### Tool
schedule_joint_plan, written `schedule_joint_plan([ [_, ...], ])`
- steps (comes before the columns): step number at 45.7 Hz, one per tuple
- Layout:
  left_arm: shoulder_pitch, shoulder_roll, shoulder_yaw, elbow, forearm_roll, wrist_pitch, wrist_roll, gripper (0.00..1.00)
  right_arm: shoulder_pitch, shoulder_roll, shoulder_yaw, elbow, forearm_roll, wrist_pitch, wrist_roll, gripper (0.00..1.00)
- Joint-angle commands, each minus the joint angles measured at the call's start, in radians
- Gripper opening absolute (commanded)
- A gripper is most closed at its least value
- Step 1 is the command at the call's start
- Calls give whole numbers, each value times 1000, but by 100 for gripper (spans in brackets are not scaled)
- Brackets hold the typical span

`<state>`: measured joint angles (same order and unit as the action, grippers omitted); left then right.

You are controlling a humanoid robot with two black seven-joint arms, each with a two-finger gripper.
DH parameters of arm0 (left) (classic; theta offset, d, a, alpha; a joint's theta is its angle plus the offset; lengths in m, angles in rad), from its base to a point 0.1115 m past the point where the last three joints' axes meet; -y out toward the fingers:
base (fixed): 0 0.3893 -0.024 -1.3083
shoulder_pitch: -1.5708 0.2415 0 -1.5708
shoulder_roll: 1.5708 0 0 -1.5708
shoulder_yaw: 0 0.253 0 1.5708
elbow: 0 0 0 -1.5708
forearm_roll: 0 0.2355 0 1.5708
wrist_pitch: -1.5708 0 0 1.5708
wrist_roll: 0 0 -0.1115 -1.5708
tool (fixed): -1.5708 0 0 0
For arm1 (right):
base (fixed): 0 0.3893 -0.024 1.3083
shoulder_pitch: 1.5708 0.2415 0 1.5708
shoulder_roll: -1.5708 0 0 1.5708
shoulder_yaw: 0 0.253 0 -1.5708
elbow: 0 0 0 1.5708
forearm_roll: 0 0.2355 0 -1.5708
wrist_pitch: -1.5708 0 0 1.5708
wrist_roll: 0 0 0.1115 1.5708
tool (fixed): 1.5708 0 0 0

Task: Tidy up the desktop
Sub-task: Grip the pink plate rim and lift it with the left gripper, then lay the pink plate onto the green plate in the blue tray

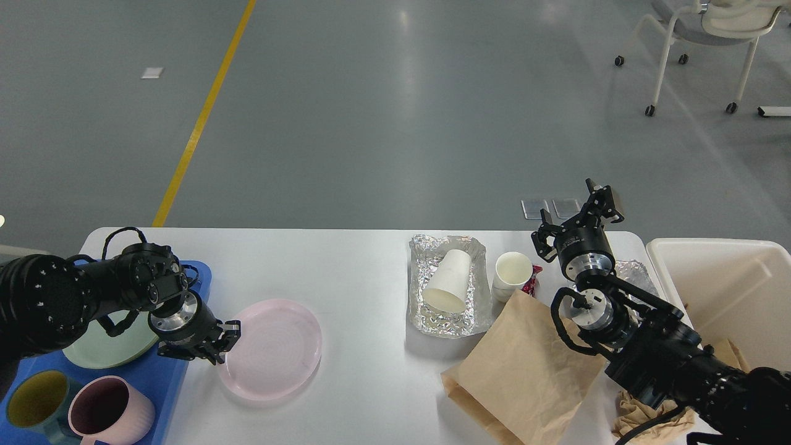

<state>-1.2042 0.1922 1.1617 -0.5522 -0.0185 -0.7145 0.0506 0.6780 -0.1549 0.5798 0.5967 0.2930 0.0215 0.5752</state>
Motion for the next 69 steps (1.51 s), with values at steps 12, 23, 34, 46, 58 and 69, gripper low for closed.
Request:
schedule_joint_plan([
  [12, -166, 49, -1, -3, 3, -163, -2, 0, 0, 0, 0, 0, 0, 0, 0, 100],
  [23, -314, 81, -2, -3, 3, -245, -3, 0, 0, 0, 0, 0, 0, 0, 0, 100],
  [34, -452, 168, -2, -3, 3, -245, -6, 0, 0, 0, 0, 0, 0, 0, 0, 100],
  [46, -457, 207, -2, -2, -3, -245, -6, 0, 0, 0, 0, 0, 0, 0, 0, 100],
  [58, -359, 343, -25, 1, -11, -245, -9, 0, 0, 0, 0, 0, 0, 0, 0, 100],
  [69, -204, 411, -73, 103, -9, -245, -6, 0, 0, 0, 0, 0, 0, 0, 0, 100],
])
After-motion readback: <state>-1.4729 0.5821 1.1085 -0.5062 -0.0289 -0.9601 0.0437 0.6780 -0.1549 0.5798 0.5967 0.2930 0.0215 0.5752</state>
